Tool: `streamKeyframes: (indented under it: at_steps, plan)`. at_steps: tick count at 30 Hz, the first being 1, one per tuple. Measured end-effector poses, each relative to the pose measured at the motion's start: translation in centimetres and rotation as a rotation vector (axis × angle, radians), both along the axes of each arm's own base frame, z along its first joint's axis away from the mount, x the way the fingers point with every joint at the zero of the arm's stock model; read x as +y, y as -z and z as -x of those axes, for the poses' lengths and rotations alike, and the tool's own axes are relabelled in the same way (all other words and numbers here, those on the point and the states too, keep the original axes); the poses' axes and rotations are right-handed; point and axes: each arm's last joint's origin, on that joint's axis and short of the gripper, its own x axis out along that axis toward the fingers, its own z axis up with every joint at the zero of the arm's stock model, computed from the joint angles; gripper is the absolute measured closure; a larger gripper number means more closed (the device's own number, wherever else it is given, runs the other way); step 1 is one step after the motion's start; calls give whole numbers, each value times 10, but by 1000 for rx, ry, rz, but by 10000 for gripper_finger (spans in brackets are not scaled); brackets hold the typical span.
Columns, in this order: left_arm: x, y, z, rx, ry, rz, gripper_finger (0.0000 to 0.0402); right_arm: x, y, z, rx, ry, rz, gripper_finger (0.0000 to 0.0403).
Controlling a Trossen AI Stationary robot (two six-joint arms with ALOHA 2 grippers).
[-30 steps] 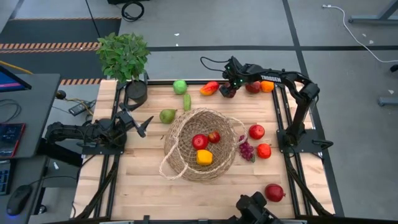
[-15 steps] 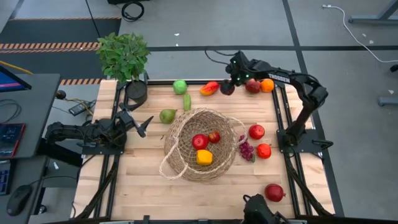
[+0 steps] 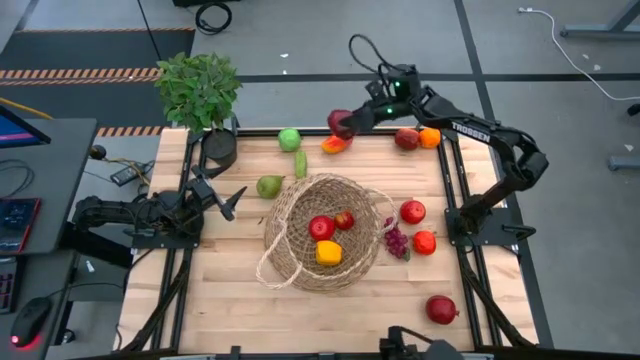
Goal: Build produce basket
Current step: Put the red apple into the woven basket
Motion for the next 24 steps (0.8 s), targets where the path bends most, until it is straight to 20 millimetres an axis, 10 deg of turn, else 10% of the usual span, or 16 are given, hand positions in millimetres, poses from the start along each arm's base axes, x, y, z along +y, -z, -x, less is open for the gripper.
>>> streamKeyframes:
  at_steps: [24]
  plan:
    - [0, 0, 0, 0, 0, 0, 14, 42, -36, -22, -553, -363, -9, 46]
